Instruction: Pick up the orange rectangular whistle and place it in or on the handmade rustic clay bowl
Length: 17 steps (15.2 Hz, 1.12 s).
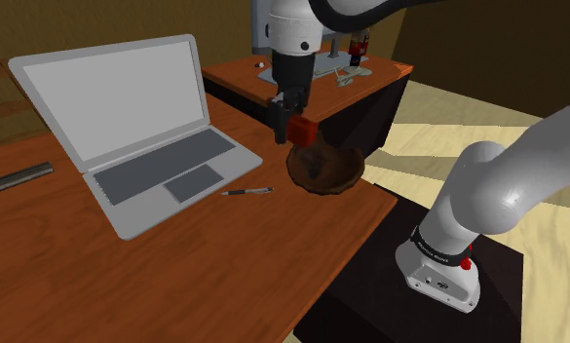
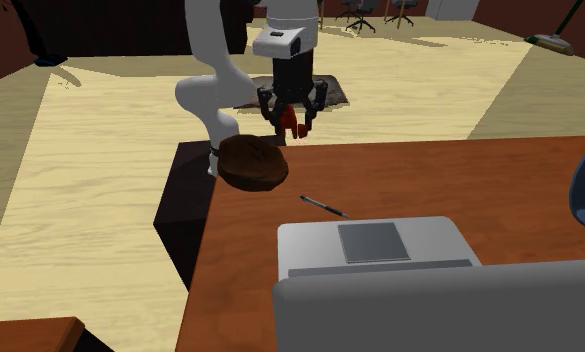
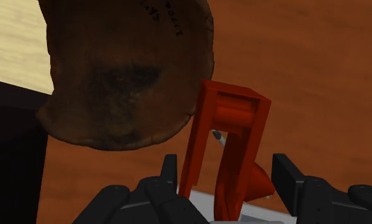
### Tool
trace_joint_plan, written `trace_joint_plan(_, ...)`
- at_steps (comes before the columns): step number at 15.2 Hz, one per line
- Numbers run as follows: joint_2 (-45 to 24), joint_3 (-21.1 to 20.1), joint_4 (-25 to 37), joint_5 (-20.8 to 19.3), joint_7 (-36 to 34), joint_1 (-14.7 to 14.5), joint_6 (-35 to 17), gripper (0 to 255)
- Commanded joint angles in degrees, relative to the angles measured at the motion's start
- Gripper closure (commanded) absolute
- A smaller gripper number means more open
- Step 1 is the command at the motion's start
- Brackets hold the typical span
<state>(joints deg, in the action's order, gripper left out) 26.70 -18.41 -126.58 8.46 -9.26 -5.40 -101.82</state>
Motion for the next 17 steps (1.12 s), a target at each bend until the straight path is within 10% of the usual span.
trace_joint_plan(1,3.2,2.2,-2.8,-0.1,2.7,0.3,0.6,255)
trace_joint_plan(9,13.7,10.9,-11.2,-3.2,12.6,2.5,3.4,255)
trace_joint_plan(17,13.9,10.5,-17.5,-2.8,12.7,2.3,-2.7,255)
